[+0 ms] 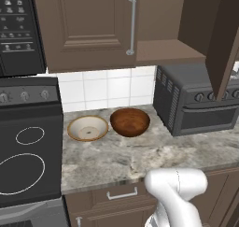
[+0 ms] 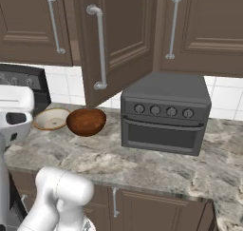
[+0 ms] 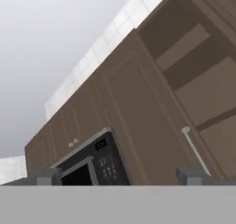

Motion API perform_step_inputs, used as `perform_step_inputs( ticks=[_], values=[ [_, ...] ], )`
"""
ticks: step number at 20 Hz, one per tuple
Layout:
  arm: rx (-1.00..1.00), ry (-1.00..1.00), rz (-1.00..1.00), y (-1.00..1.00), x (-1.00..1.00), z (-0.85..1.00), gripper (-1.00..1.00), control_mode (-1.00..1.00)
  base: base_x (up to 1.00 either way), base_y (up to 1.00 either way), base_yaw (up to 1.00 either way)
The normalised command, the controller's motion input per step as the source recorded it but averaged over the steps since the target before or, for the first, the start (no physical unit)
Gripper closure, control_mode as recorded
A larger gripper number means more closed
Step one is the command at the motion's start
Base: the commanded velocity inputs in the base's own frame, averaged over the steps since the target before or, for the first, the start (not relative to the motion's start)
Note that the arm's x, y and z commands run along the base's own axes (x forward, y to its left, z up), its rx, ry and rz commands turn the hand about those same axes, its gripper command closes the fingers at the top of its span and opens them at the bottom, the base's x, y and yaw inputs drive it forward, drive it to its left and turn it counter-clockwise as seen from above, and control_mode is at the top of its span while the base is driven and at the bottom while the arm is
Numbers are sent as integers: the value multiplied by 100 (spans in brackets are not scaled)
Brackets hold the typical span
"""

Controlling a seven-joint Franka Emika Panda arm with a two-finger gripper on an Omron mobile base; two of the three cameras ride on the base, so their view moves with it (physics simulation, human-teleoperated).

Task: Open the cabinet. Pick the bowls from the counter and place them in the cabinet. Then close the cabinet.

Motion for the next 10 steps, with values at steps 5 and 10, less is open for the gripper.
perform_step_inputs(
  ticks=[5, 10],
  values=[
    [-20, 4, -17, 71, 12, 11, -100, -100, 0, 0, 0],
    [-1, 7, -9, 7, 12, 0, -100, -100, 0, 0, 0]
  ],
)
